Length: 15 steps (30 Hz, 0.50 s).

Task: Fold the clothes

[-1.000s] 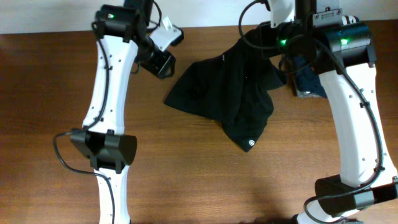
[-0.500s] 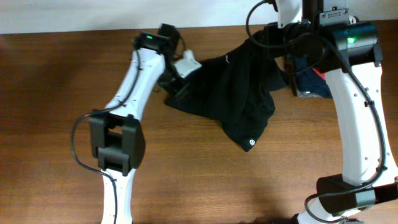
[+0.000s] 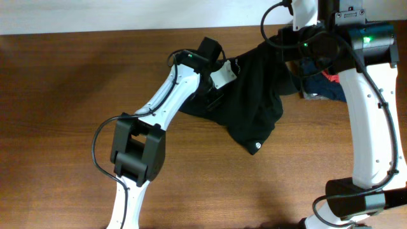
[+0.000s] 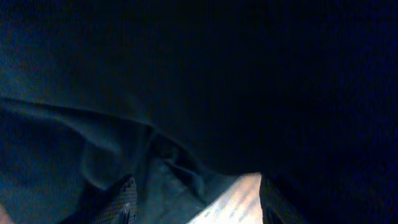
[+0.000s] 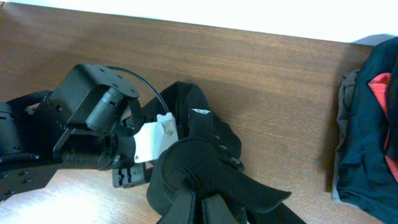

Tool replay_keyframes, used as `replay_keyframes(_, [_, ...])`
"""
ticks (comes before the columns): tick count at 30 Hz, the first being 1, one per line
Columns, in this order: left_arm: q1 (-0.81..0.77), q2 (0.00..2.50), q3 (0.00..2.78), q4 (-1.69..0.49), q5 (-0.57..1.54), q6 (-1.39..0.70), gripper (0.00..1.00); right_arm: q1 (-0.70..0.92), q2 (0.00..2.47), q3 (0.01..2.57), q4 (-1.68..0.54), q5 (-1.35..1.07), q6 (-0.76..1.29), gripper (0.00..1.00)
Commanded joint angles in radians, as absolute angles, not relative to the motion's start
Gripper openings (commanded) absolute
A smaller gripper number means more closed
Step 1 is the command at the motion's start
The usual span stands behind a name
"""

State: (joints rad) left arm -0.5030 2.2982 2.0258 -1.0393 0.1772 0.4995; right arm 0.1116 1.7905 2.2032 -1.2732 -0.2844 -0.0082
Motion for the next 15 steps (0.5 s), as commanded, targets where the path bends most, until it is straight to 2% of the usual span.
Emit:
replay_keyframes(1, [-0.503, 2.294, 1.988, -1.008, 0.079, 0.423, 0.63, 0.103, 1.783, 2.229, -1.279, -0.276, -0.018, 0.04])
replay_keyframes(3, [-0.503, 2.295, 1.967, -0.987, 0.078, 0.406, 0.62, 0.103, 1.783, 2.229, -1.280, -0.276, -0.019, 0.04])
replay_keyframes(5, [-0.503, 2.295, 1.948, -0.969, 0.073, 0.384, 0.57, 0.103, 1.783, 2.229, -1.279, -0.276, -0.018, 0.04])
replay_keyframes(8, [-0.504, 2.295, 1.915, -0.957, 0.043, 0.298, 0.56, 0.103, 1.783, 2.229, -1.279, -0.276, -0.018, 0.04])
replay_keyframes(13, [-0.504, 2.295, 1.908, -0.961, -0.001, 0.186, 0.46, 0.103, 1.783, 2.229, -1.280, -0.275, -0.018, 0.04])
replay_keyframes(15, [-0.504, 2.295, 1.908, -0.971, 0.001, 0.168, 0.46, 0.103, 1.783, 2.229, -1.280, -0.275, -0.018, 0.04])
